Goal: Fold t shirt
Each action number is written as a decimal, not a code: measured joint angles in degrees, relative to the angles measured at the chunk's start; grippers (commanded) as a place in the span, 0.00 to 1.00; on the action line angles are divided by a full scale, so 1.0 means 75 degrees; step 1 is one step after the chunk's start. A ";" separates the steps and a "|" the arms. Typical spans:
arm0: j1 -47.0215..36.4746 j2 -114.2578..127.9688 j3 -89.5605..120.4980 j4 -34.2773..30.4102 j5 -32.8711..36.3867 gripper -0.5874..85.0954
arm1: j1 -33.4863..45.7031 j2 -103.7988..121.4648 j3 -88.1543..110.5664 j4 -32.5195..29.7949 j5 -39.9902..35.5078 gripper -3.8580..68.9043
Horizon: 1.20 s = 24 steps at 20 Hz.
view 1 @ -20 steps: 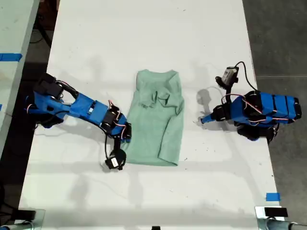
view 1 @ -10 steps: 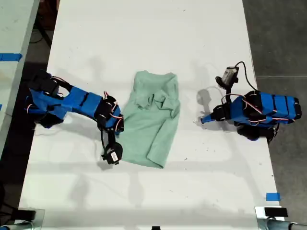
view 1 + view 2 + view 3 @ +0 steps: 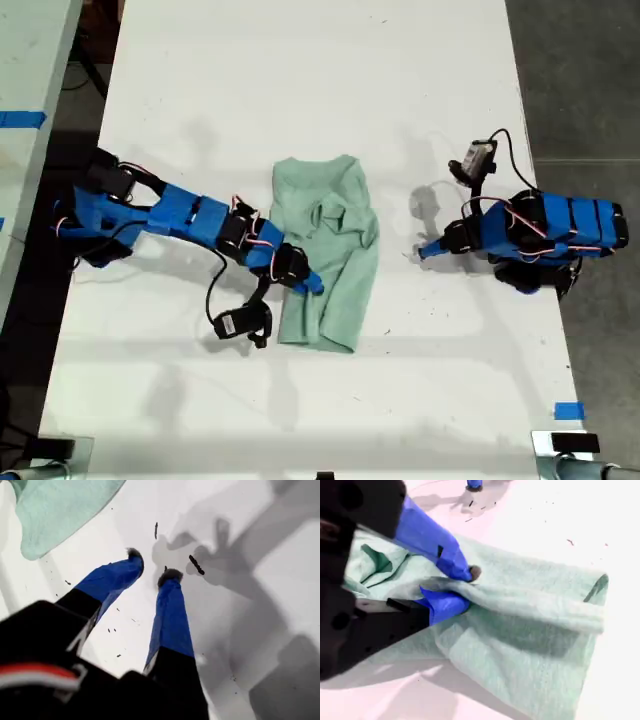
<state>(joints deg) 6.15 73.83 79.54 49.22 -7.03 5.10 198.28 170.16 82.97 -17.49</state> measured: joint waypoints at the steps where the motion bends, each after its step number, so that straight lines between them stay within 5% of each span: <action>1: -0.0035 -0.0105 0.0047 -0.0023 -0.0012 0.37 | 0.0000 0.0000 0.0000 0.0000 0.0000 0.19; 7: -0.0082 0.1969 0.4055 -0.1688 -0.0738 0.39 | 0.0000 0.0000 0.0000 0.0000 0.0000 0.19; 15: 0.0480 0.7699 0.6797 0.1934 -0.1887 0.39 | 0.0000 0.0000 0.0000 0.0000 0.0000 0.19; 24: 0.0551 1.2234 1.1625 0.1219 -0.2484 0.35 | 0.0129 0.0000 0.0000 0.0000 0.0000 0.20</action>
<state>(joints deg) 10.28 165.59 166.73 58.36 -25.66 6.06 198.28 170.16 82.97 -17.49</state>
